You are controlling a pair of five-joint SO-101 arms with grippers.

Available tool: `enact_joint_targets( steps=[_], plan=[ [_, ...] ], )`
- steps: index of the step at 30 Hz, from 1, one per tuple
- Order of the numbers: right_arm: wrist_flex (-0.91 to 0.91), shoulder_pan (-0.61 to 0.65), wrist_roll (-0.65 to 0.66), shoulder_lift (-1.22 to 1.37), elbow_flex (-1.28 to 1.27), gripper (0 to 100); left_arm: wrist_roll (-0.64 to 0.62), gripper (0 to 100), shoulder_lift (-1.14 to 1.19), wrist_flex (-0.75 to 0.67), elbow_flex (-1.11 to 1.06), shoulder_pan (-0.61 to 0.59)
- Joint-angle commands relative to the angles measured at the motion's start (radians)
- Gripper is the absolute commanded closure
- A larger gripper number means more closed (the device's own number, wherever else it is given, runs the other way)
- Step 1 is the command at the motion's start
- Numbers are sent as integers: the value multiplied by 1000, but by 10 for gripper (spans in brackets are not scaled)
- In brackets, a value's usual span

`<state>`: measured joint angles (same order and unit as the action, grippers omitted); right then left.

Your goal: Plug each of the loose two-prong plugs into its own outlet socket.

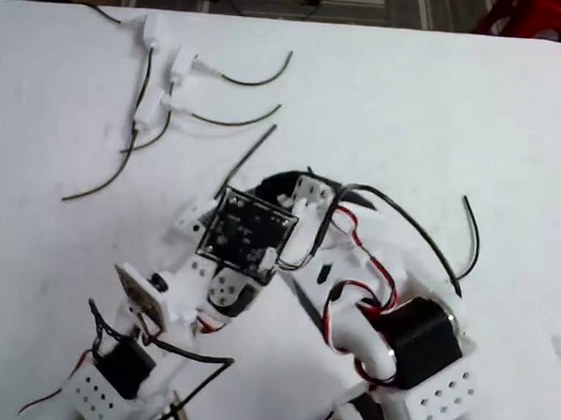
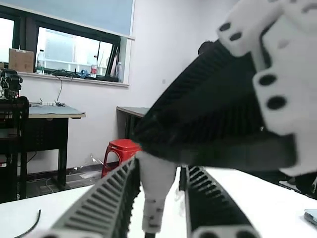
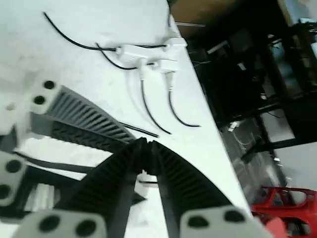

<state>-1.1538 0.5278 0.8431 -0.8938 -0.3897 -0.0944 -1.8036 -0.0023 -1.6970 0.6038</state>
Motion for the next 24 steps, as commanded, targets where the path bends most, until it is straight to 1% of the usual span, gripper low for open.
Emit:
enact_joint_targets(
  steps=[1,4,7,11,15,20,24],
  plan=[
    [73,-110,64,13,-52,979,9,978,-21,0,3,5],
    [97,-147,69,13,-77,979,9,978,-21,0,3,5],
    [94,-156,69,4,-75,979,9,978,-21,0,3,5],
    [71,-147,63,2,-32,979,9,978,-21,0,3,5],
    [15,-108,61,2,61,979,9,978,-19,2,3,4],
    [-59,-93,61,2,155,980,6,978,-19,74,3,-2],
    [-71,-185,61,13,147,980,3,978,-19,77,6,-88]
  ],
)
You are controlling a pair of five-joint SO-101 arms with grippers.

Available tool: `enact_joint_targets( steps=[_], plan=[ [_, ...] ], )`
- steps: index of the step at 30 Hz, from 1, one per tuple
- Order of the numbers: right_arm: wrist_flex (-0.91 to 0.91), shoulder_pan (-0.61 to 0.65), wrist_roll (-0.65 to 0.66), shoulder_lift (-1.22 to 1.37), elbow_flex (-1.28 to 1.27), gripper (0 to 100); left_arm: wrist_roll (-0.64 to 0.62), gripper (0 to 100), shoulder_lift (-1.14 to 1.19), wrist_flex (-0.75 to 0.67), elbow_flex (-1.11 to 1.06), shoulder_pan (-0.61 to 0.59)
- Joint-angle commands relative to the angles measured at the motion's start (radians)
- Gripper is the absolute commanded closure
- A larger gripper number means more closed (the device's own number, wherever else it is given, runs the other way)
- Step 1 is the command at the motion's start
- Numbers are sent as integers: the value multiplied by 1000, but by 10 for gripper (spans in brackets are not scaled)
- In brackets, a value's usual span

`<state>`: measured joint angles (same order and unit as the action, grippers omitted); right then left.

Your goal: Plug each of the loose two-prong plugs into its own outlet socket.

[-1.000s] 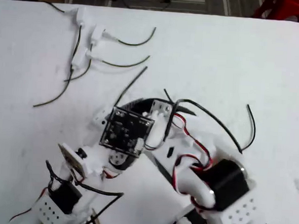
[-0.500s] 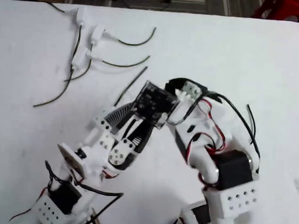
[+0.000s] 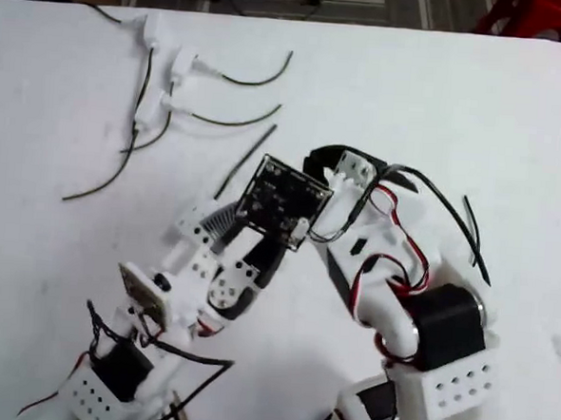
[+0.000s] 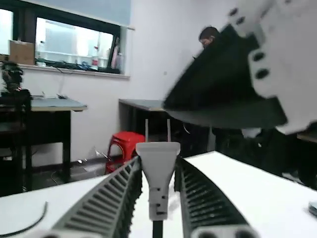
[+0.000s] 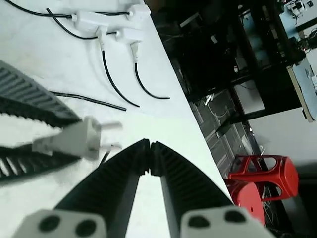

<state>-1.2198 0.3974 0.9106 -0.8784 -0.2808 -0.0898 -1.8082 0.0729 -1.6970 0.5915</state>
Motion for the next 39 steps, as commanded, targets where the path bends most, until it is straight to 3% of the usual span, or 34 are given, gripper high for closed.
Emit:
enact_joint_targets(
  steps=[1,9,13,19,23,27,33,39],
  plan=[
    [-1,-85,-6,-2,23,980,-3,978,-13,8,18,-102],
    [-2,-239,-6,-12,-114,980,-146,978,-12,17,35,-203],
    [-4,-260,-8,-13,-209,980,-149,978,22,150,126,-289],
    [1,-259,-18,-13,-377,980,-146,977,410,247,328,-447],
    [2,-260,-81,-13,-456,980,-143,977,639,348,463,-467],
    [45,-260,-114,-13,-571,980,-28,977,737,522,585,-463],
    [283,-260,-209,-12,-841,980,129,976,851,812,825,-509],
    [476,-260,-272,-10,-1040,980,270,976,1173,1154,1175,-524]
  ],
)
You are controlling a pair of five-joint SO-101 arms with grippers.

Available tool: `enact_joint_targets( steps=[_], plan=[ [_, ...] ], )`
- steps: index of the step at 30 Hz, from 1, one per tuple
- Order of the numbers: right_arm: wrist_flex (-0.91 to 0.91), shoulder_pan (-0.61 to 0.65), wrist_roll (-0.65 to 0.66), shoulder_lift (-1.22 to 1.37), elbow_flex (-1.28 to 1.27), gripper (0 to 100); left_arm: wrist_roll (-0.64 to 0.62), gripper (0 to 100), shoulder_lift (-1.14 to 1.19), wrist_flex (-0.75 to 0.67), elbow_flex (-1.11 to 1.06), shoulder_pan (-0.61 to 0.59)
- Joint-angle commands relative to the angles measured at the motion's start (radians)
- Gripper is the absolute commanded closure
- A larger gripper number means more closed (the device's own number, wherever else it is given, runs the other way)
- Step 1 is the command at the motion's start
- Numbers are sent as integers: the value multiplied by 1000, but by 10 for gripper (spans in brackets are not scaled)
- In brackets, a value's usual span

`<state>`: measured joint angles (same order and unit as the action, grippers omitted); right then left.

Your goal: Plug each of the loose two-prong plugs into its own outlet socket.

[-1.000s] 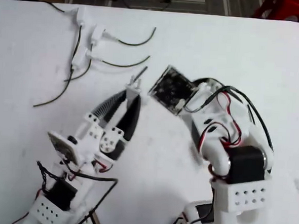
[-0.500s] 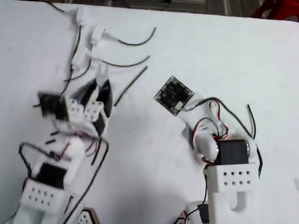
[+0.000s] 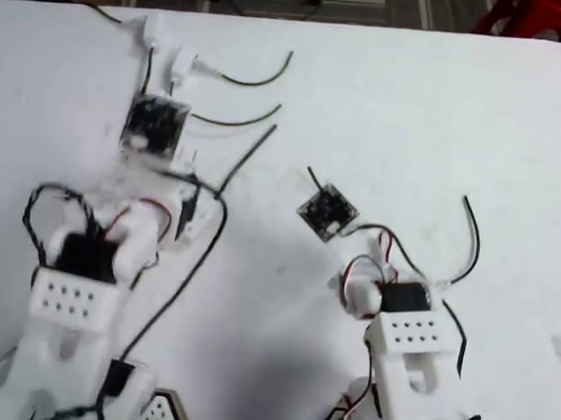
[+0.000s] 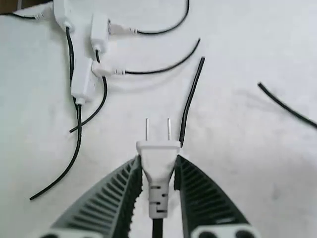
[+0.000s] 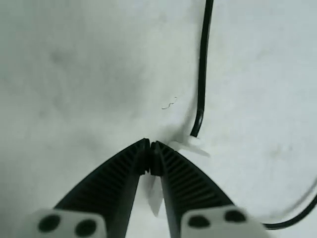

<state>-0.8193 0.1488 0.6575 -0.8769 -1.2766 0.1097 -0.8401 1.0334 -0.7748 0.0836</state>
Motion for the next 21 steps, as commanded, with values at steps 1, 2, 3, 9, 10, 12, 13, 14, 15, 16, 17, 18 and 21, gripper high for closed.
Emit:
enact_joint_targets(
  steps=[1,2,3,9,10,12,13,14,15,16,17,18,21],
  plan=[
    [93,-12,-18,-13,-66,980,72,976,263,239,310,-16],
    [105,-10,-20,-13,-83,980,77,976,320,285,365,-16],
    [111,-8,-23,-13,-95,980,77,976,371,331,422,-16],
    [148,-5,-23,-12,-120,980,198,976,605,635,715,-16],
    [151,-5,-23,-8,-120,980,221,976,634,674,746,-19],
    [151,-5,-23,-7,-120,980,242,976,693,724,786,-42],
    [151,-5,-23,-7,-120,980,252,976,720,733,795,-56],
    [151,-5,-23,-5,-120,980,252,976,748,735,801,-73],
    [151,-5,-23,-5,-120,980,252,976,776,736,802,-90],
    [151,-5,-23,-5,-120,980,252,976,806,738,802,-104],
    [151,-5,-23,-5,-120,980,253,976,839,738,804,-111],
    [151,-5,-23,-5,-120,980,253,976,866,740,806,-116],
    [151,-5,-23,-5,-120,980,301,976,912,740,804,-113]
  ],
)
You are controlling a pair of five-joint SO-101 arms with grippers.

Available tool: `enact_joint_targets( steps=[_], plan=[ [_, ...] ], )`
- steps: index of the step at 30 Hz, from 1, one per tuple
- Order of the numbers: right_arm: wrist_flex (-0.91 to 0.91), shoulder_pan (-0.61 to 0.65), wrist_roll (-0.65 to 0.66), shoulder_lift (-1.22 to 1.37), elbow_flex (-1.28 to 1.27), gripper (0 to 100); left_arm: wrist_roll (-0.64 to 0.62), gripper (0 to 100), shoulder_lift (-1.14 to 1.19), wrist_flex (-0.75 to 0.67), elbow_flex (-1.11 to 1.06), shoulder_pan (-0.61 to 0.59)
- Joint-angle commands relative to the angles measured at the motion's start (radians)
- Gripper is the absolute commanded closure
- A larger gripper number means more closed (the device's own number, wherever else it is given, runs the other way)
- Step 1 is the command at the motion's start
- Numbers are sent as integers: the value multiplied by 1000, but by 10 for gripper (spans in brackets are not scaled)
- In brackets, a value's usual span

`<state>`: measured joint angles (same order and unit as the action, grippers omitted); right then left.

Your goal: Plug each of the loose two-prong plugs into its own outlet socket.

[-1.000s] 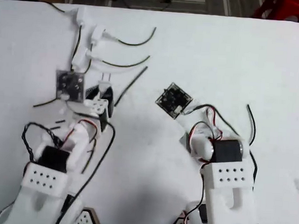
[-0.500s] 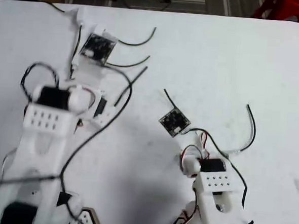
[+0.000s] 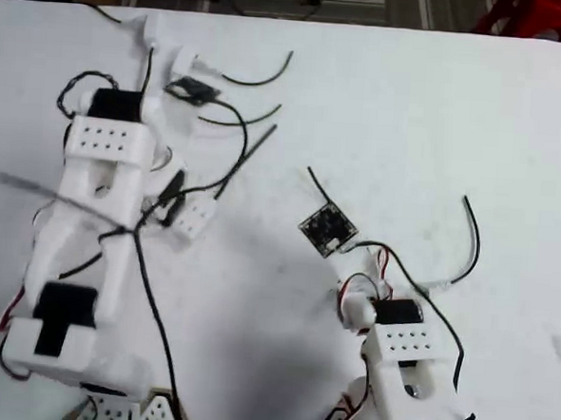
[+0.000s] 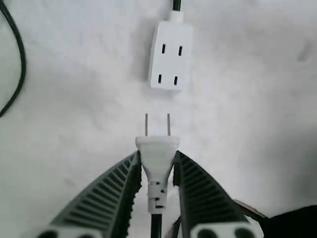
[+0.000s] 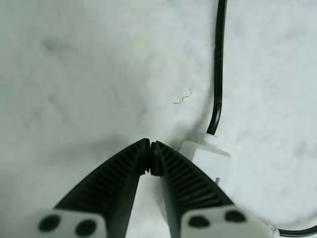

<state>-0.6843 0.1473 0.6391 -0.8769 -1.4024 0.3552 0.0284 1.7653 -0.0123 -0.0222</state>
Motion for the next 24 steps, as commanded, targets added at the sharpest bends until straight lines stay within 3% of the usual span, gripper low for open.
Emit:
enact_joint_targets(
  steps=[1,9,15,24],
  plan=[
    [16,-4,-5,-5,6,980,80,976,44,-2,46,-7],
    [18,-10,-5,-12,6,980,97,976,-222,-112,11,51],
    [18,-10,-5,-13,6,980,-3,976,-645,-356,-365,209],
    [18,-10,-5,-13,6,980,-9,976,-1325,-790,-927,348]
  ],
)
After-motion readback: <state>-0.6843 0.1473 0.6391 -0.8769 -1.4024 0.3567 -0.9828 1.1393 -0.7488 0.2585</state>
